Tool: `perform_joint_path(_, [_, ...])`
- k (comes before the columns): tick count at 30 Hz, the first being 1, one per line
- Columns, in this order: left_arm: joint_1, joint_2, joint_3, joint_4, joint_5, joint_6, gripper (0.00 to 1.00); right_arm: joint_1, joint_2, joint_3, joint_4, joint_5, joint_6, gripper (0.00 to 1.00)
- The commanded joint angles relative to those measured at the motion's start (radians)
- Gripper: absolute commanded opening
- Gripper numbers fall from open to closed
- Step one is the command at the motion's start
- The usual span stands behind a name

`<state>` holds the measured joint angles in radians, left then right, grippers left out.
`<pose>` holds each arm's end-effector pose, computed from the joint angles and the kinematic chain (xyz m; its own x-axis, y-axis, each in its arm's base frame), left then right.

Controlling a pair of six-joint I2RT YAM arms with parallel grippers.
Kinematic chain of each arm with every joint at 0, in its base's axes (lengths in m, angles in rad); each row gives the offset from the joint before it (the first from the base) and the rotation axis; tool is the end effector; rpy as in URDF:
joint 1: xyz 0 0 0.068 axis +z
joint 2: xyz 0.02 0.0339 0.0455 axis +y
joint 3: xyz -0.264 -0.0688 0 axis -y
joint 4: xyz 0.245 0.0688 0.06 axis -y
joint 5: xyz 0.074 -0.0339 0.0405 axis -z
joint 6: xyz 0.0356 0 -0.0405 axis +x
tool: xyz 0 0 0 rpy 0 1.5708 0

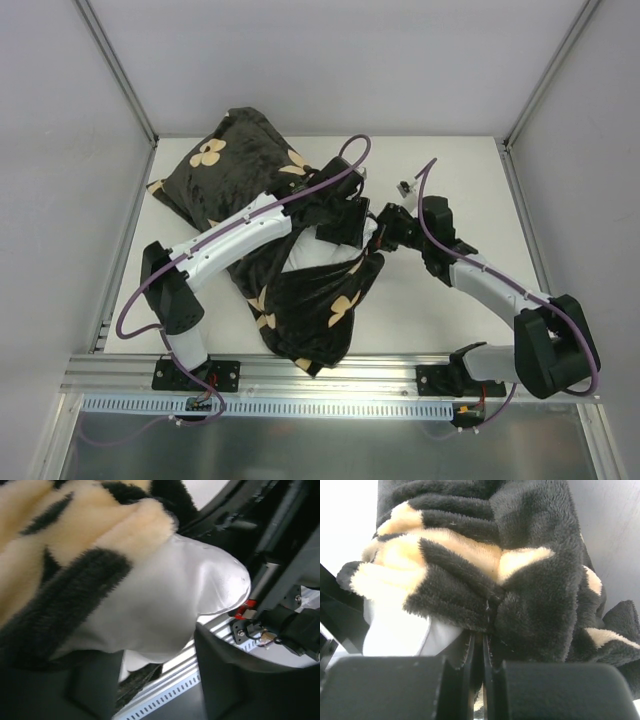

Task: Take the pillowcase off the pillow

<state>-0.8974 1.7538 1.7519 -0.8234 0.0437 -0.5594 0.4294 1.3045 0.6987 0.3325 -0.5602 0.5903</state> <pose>0.2404 -0.3039 0.3521 -0.8126 0.1685 -0.5579 0.4344 0.8132 -0.3872 0.2525 0.1364 0.2499 -0.6591 0.2168 -0.7201 -0.5429 0.5255 0.6551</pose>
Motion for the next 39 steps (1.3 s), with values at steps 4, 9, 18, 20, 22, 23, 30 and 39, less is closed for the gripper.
perform_joint_path(4, [0.0, 0.021, 0.018, 0.066, -0.085, 0.003, 0.08, 0.035, -0.125, 0.004, 0.09, -0.078, 0.006, 0.01])
perform_joint_path(9, [0.054, -0.036, 0.041, 0.069, 0.004, -0.046, 0.0, 0.025, -0.175, -0.002, -0.095, -0.02, -0.104, 0.01])
perform_joint_path(18, [0.163, -0.201, 0.012, 0.205, 0.288, -0.112, 0.0, 0.037, -0.156, -0.038, -0.241, 0.088, -0.21, 0.01])
perform_joint_path(20, [0.176, -0.215, -0.008, 0.259, 0.318, -0.135, 0.0, 0.054, -0.136, -0.025, -0.225, 0.094, -0.205, 0.01])
perform_joint_path(22, [0.192, -0.241, -0.025, 0.294, 0.358, -0.158, 0.0, 0.075, -0.107, 0.007, -0.225, 0.103, -0.213, 0.01])
perform_joint_path(23, [0.202, -0.249, -0.043, 0.312, 0.372, -0.169, 0.0, 0.084, -0.097, 0.016, -0.227, 0.106, -0.218, 0.01])
perform_joint_path(30, [0.253, -0.318, -0.039, 0.388, 0.395, -0.212, 0.0, 0.072, 0.053, 0.08, -0.237, 0.187, -0.319, 0.01])
perform_joint_path(39, [0.256, -0.249, -0.035, 0.395, 0.332, -0.226, 0.0, -0.032, 0.161, 0.346, -0.398, 0.109, -0.336, 0.52])
